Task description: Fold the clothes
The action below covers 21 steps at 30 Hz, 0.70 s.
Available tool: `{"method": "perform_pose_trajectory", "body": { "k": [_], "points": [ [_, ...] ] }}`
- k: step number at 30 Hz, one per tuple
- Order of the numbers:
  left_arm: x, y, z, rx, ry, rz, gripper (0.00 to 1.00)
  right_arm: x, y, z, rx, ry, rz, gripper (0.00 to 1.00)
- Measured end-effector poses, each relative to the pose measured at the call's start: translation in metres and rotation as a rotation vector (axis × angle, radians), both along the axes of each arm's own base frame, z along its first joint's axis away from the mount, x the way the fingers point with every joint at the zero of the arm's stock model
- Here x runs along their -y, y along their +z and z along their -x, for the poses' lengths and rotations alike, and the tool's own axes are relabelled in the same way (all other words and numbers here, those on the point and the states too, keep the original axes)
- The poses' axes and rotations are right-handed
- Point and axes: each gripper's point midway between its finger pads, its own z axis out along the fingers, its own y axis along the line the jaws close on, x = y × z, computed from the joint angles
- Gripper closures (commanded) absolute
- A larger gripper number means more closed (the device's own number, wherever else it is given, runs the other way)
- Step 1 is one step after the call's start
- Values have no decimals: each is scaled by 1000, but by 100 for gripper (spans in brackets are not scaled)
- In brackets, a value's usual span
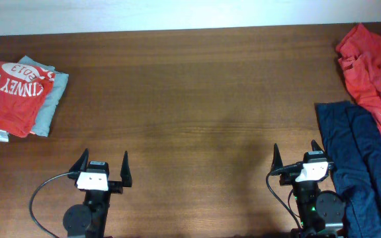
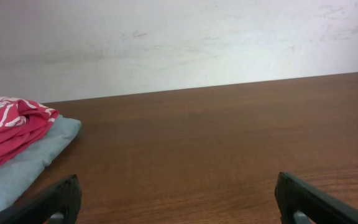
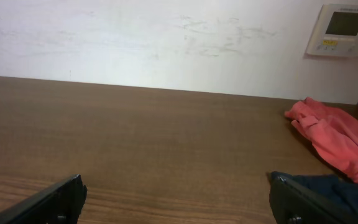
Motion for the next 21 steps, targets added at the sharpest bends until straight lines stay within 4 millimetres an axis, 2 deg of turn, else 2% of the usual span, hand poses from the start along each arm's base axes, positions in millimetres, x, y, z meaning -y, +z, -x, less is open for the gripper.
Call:
{"method": "perform_pose_trajectory", "body": {
  "k": [14, 21],
  "points": [
    [0, 4, 0, 18, 0, -1, 1, 0, 0, 0, 0, -1, 0, 1],
    [0, 4, 0, 18, 0, -1, 1, 9, -1, 0, -3, -50, 4, 1]
  ]
}}
